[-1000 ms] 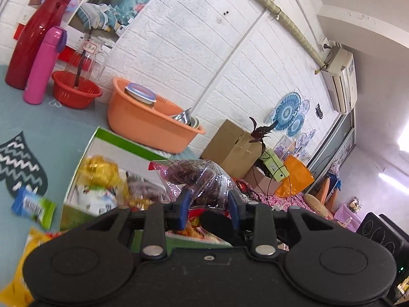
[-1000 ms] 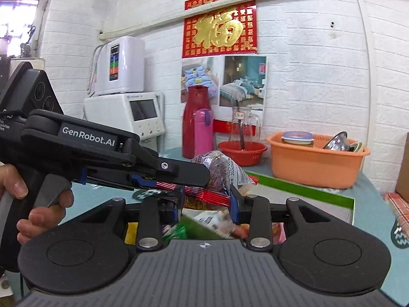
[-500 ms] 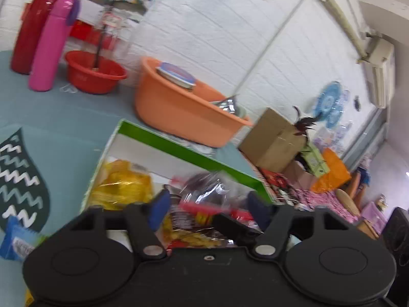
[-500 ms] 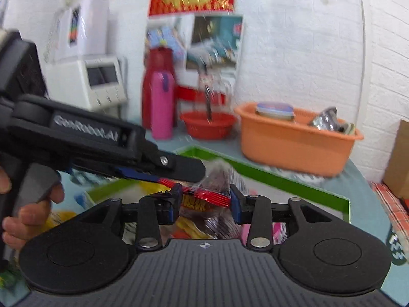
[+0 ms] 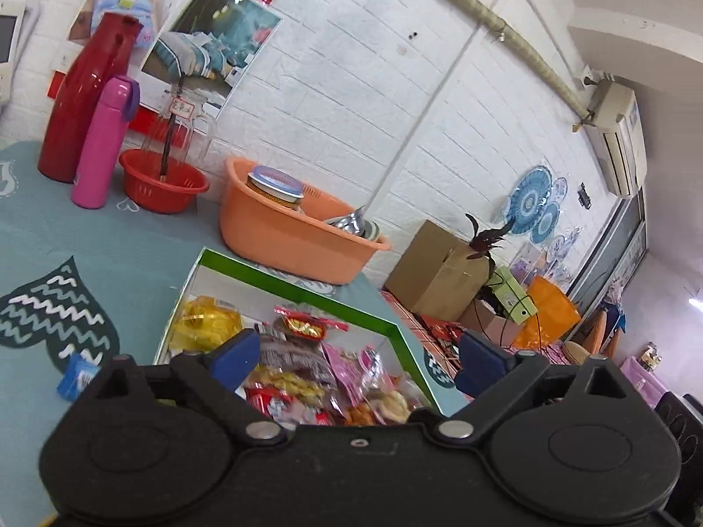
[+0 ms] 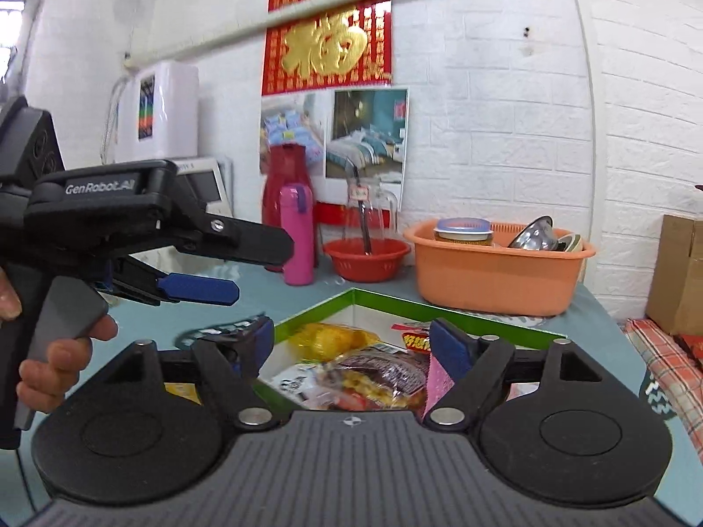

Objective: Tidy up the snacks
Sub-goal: 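Lower both grippers to the orange-wrapped snack bag and grasp it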

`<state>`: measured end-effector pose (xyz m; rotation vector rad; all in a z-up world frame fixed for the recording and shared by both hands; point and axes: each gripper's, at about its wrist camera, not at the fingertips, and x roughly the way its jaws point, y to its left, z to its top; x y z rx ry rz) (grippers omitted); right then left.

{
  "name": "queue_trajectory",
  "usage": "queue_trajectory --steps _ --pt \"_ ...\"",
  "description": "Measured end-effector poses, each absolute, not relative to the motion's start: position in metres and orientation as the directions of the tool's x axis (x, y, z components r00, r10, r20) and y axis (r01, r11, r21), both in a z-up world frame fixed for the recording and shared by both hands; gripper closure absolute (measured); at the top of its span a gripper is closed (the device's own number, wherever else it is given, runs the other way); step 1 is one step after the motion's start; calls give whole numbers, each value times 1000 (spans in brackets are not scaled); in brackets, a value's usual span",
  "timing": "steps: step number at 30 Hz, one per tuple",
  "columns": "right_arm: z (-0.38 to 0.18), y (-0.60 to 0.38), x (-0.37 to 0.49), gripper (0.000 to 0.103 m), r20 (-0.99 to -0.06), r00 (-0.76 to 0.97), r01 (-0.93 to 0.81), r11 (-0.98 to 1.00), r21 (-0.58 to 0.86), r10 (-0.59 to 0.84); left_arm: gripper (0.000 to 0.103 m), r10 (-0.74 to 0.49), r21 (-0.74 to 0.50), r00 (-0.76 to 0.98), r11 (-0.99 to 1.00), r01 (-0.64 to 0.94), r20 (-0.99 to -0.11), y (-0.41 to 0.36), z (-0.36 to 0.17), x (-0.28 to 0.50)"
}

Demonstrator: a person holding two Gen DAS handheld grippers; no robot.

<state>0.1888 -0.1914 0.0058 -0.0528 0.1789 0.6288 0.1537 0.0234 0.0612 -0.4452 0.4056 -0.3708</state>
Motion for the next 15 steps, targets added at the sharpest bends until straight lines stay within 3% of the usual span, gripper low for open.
queue_trajectory --steps 6,15 --pt "-7 -222 146 0 -167 763 -616 780 107 625 0 -431 -491 842 838 239 -325 18 48 103" --pt "-54 -223 124 0 -334 700 -623 769 145 631 0 -434 -564 796 813 145 -421 28 -9 48"
